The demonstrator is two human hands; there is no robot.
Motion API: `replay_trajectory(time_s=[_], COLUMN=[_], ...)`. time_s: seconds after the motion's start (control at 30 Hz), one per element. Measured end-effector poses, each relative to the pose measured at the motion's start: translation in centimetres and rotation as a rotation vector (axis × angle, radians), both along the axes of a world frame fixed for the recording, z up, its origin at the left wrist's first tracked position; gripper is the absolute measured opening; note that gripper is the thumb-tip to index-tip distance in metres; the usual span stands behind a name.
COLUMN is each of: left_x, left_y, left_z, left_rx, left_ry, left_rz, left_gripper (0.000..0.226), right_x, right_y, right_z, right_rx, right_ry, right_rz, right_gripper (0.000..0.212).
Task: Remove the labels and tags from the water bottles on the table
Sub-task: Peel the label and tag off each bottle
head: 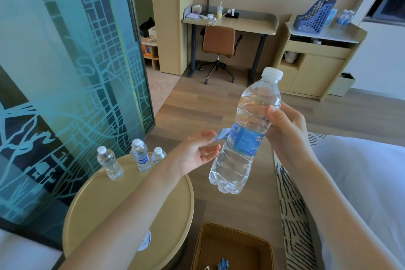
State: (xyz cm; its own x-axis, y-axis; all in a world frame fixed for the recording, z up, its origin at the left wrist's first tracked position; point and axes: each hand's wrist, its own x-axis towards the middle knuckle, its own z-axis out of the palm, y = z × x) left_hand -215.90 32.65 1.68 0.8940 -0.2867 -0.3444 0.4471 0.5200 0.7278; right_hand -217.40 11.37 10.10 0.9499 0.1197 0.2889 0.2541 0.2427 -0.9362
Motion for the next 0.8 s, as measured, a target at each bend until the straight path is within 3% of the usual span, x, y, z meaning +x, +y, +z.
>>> replay_trajectory(time_s=[0.07,0.13,0.23,0.3,0.4,0.53,0.67,0.73,0.8], left_x=[-0.7,-1.8,-4.6,-6.9,-9.0,-9.7,-9.9,-9.8,-9.7], left_y=[0.3,0.5,0.7,0.3,-0.9,-2.1,-2.3,-2.3,-2.6], left_z=[0.4,1.1,3.1,4.3,4.0,2.9,2.1,1.5,1.0], left_rx=[0.064,0.292,0.631,0.749,0.952,1.032,1.198,1.315,1.364], left_ry=[-0.02,-0.12,-0.461,-0.646,-0.681,-0.79,-1.094,-1.25,-1.224], left_rz=[0.073,0.186,0.348,0.258,0.22,0.349,0.615,0.617,0.585], left_gripper=[0.015,0.006,0.007,0.018,0.054,0.057,0.044,0.035,0.042], right_x=[0.1,0.3,0.4,0.5,0.5,0.3,0.1,0.0,0.0], right_y=[0.0,0.1,0.2,0.4,1.0,1.6,1.9,2.0,2.1], right_z=[0.0,-0.1,-0.3,-0.3,-0.1,0.0,0.1,0.1,0.2], right_rx=[-0.003,-0.014,-0.027,-0.026,-0.018,-0.046,-0.076,-0.064,-0.049], right_ry=[0.002,0.004,-0.002,-0.011,-0.02,-0.028,-0.034,-0.027,-0.015], right_rz=[-0.012,-0.024,-0.035,-0.037,-0.034,-0.069,-0.111,-0.133,-0.148], right_gripper=[0.045,0.046,0.044,0.046,0.055,0.048,0.031,0.029,0.032])
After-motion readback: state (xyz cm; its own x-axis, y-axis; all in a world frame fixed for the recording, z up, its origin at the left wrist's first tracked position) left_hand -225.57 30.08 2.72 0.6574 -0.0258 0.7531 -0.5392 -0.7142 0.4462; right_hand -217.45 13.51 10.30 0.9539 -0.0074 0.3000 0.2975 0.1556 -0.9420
